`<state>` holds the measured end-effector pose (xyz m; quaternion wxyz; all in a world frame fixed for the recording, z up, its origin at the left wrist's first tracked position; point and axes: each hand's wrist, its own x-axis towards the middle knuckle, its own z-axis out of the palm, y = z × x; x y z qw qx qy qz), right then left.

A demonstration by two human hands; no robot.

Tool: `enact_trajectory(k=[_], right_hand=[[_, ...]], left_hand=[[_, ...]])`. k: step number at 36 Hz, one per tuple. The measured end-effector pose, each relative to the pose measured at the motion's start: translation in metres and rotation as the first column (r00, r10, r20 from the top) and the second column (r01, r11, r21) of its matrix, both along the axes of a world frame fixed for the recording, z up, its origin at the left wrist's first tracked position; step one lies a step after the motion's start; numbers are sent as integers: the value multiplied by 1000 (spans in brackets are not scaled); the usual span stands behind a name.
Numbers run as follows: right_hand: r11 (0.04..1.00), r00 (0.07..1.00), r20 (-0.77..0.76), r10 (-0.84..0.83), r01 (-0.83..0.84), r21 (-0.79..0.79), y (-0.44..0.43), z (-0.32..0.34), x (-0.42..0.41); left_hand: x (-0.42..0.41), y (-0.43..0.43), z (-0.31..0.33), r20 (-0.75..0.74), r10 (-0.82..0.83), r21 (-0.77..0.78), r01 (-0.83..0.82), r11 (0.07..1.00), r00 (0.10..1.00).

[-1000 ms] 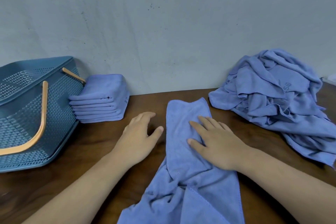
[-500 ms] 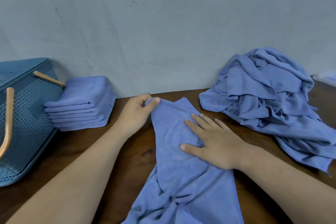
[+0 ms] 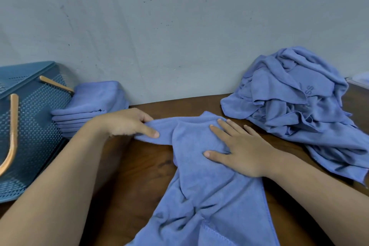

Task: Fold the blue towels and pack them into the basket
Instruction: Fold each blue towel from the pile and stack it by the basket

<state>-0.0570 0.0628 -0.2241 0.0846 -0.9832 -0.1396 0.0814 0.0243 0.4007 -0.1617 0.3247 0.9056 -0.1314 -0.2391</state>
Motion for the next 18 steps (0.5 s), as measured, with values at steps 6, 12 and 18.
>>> enact_trajectory(k=[6,12,18], right_hand=[[1000,1000,26,8,-9,22,-2,-3,3],[995,996,86,-26,18,94,-3,-8,5],[956,961,244,-128,54,288,-6,-11,8]], left_hand=[[17,-1,-10,-157,460,-669,-437,601,874],[29,-6,-40,430,642,-326,-554,766,635],[17,-17,-48,663,425,-108,-484,868,616]])
